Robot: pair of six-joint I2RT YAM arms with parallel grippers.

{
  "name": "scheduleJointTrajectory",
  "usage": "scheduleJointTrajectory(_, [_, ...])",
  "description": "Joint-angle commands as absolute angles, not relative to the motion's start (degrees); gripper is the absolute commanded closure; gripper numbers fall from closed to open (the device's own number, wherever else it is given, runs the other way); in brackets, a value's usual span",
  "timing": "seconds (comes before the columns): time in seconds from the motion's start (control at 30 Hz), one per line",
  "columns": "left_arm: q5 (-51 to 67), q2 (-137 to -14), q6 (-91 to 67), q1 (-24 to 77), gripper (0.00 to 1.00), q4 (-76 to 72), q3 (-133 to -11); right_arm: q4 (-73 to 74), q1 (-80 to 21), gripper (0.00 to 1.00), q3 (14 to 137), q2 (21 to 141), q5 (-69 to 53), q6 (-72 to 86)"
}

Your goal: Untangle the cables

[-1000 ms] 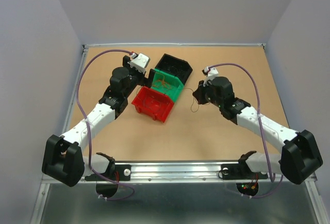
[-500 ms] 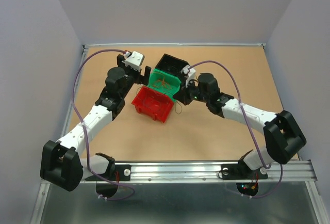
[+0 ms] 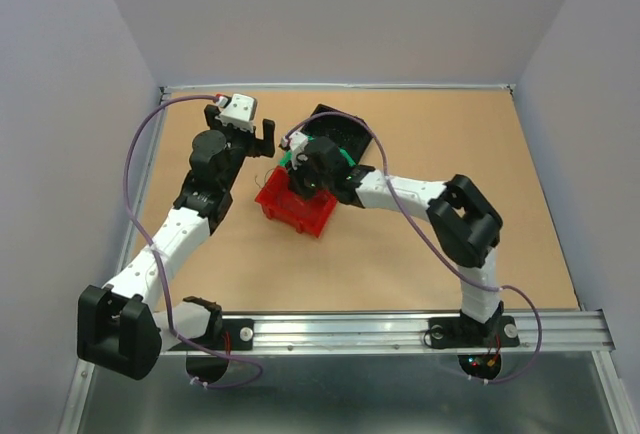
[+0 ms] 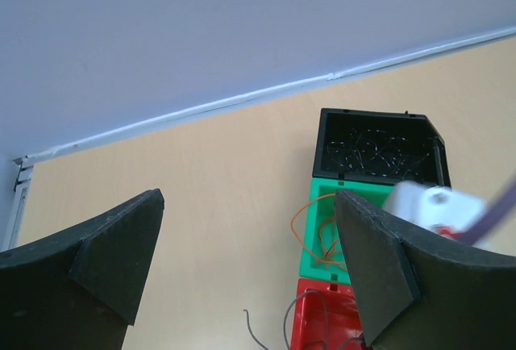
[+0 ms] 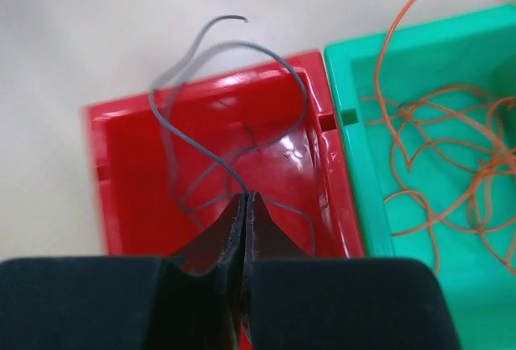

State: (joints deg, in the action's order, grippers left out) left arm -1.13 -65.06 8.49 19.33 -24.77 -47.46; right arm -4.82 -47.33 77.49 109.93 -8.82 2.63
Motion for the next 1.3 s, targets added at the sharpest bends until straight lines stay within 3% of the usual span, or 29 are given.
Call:
scheduleJointTrajectory(0.0, [-1.41, -63.37, 7.56, 18.9, 0.01, -28.83, -46.93, 8.95, -47.72, 1.0, 89.28, 119.86, -1.5, 0.53])
scheduleJointTrajectory(0.2, [-0.35, -64.42, 7.65, 18.81, 0.01, -28.83, -47.11, 20.65, -47.81, 0.94, 95.01, 129.72, -5.45, -5.09])
scheduleJointTrajectory(0.43, [-0.26, -64.6, 7.91, 18.72, 0.01, -28.74, -47.2, 14.88, -47.72, 0.86, 89.41, 122.0, -9.57, -5.45])
scheduleJointTrajectory(0.5, [-0.26, -64.77, 8.09, 18.72, 0.01, -28.83, -47.2, 12.58, -47.73, 0.68, 87.11, 118.23, -10.81, -4.84])
scheduleJointTrajectory(0.7, [-0.26, -64.86, 8.17, 18.72, 0.01, -28.83, -47.2, 4.58, -47.81, 0.39, 77.36, 109.0, -10.37, -2.9])
scheduleJointTrajectory(1.07, [-0.26, -64.6, 8.61, 18.72, 0.01, -28.74, -47.11, -4.92, -47.73, 0.18, 65.66, 94.58, -1.94, 3.25])
scheduleJointTrajectory(1.27, [1.5, -64.25, 9.4, 18.72, 0.01, -28.74, -46.85, -14.37, -47.81, 0.1, 50.68, 77.2, 10.79, 3.35])
